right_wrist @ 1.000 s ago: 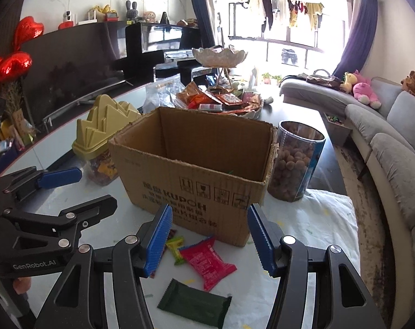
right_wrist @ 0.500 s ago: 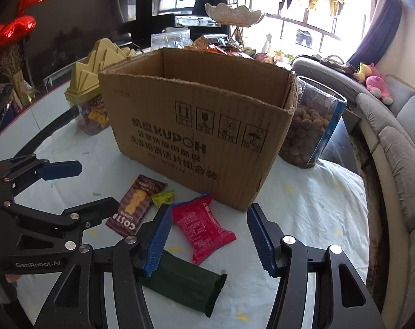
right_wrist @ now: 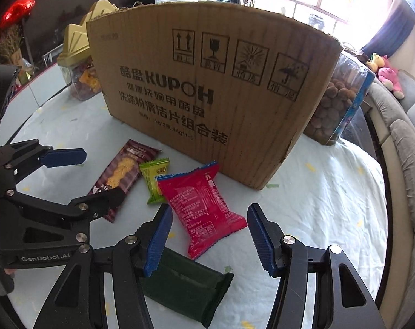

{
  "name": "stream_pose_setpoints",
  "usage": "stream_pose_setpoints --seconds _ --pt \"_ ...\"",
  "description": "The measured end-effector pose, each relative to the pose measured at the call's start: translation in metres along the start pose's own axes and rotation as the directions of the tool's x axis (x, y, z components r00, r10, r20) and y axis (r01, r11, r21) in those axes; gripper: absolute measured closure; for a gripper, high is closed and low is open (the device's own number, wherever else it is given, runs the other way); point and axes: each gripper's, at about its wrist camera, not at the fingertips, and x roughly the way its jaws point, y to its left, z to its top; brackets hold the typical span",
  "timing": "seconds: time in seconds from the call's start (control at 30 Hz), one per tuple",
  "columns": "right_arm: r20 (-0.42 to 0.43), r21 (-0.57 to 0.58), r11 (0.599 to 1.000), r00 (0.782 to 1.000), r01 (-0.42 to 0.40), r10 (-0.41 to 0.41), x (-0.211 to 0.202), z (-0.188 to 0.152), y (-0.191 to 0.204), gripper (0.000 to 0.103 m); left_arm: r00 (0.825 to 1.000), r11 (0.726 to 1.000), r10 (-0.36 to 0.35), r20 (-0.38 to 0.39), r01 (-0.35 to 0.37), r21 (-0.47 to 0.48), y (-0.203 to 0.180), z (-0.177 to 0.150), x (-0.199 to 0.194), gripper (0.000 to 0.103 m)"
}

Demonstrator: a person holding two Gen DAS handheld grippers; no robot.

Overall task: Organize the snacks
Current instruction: 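Move both open tools back toward the COSTA pack and pink bag, then grasp the COSTA biscuit pack with the left tool while the right tool grasps the pink bag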

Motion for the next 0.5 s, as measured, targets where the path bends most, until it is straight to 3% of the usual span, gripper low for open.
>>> stream_pose_setpoints --seconds 0.4,0.5 --pt "-0.008 0.06 0.998 0.999 -0.031 0.031 0.013 0.003 -0.011 0.045 1.0 0.999 0.025 0.019 -0.025 0.024 -0.006 0.009 0.021 0.035" --pt "-0.012 0.072 0.997 0.999 -0.039 0.04 0.015 0.004 -0.011 0.045 0.999 0.999 0.017 0.028 -0.018 0.033 -0.011 0.015 0.019 0.047"
